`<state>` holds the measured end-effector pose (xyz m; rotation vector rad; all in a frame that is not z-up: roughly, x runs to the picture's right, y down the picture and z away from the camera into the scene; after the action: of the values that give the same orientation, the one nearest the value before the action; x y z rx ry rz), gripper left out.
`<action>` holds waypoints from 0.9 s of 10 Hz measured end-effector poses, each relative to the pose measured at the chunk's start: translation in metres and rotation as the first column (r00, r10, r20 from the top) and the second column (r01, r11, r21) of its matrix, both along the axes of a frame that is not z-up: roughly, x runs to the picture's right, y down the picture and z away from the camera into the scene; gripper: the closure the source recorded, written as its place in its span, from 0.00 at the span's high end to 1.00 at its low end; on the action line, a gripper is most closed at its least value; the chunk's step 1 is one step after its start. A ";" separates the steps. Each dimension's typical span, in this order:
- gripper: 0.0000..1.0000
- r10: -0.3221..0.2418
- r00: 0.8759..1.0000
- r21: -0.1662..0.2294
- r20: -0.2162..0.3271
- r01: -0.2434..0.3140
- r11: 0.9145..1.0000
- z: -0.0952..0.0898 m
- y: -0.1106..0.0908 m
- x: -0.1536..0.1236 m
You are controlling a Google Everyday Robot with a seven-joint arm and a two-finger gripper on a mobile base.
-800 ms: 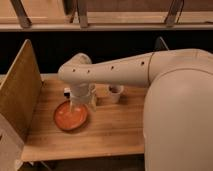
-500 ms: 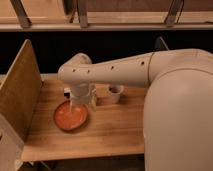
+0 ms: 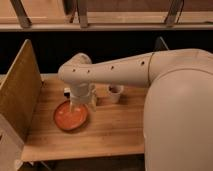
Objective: Drag the ceramic bowl in a circle
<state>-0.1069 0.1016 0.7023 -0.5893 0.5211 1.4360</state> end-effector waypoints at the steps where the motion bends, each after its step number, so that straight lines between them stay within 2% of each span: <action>1: 0.65 0.000 1.000 0.000 0.000 0.000 1.000 0.000 0.000 0.000; 9: 0.65 -0.008 1.000 0.001 0.005 0.008 1.000 0.002 0.000 -0.001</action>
<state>-0.1075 0.1016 0.7044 -0.5894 0.5178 1.4267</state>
